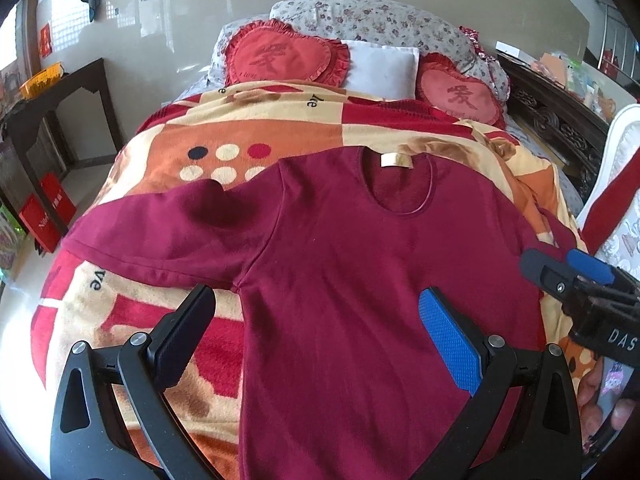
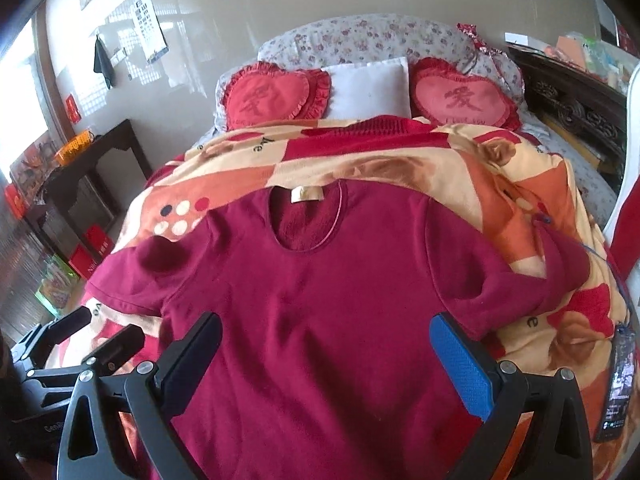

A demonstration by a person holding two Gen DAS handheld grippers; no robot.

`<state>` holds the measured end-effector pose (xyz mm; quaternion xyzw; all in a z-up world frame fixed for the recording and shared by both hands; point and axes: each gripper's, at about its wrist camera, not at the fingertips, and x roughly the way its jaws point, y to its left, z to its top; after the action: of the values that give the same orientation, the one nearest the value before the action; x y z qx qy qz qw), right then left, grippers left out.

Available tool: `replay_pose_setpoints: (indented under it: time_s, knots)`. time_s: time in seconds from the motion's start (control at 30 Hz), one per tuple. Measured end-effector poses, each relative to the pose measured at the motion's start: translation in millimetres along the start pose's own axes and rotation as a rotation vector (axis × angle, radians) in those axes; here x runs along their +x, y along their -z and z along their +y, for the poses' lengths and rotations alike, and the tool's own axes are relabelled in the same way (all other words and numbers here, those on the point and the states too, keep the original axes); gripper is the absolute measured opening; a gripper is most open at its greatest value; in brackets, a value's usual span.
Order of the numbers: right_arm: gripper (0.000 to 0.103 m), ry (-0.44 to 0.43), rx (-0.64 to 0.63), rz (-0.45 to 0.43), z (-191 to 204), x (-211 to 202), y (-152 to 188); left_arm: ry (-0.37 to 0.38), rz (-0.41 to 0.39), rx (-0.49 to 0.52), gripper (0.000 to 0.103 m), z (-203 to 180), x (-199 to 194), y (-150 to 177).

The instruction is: Fold small clothes

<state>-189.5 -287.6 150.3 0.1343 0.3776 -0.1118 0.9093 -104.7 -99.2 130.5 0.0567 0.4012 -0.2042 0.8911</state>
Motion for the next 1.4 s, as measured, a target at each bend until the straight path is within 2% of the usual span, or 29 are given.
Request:
replay_pose_setpoints:
  time_s: [0.33, 0.67, 0.8, 0.97, 1.13, 1.27, 1.4]
  knots:
    - [0.103, 0.034, -0.006, 0.026, 1, 21, 7, -0.023, 0.041, -0.031, 0.102, 8, 24, 3]
    - [0.103, 0.015, 0.006, 0.101, 10, 29, 4, -0.014, 0.029, -0.065, 0.102, 13, 27, 1]
    - [0.103, 0.028, -0.024, 0.083, 17, 22, -1, -0.022, 0.027, -0.084, 0.102, 15, 24, 2]
    - [0.103, 0.004, -0.040, 0.097, 23, 20, -4, -0.044, 0.021, -0.122, 0.102, 22, 15, 4]
    - [0.103, -0.013, -0.070, 0.067, 28, 8, -2, -0.066, 0.010, -0.161, 0.102, 28, -3, 2]
    - [0.103, -0.012, -0.097, 0.031, 26, -4, 3, -0.097, -0.012, -0.131, 0.102, 20, -25, -1]
    - [0.103, -0.035, -0.062, -0.010, 15, -15, 9, -0.130, -0.020, -0.089, 0.102, 9, -46, -2]
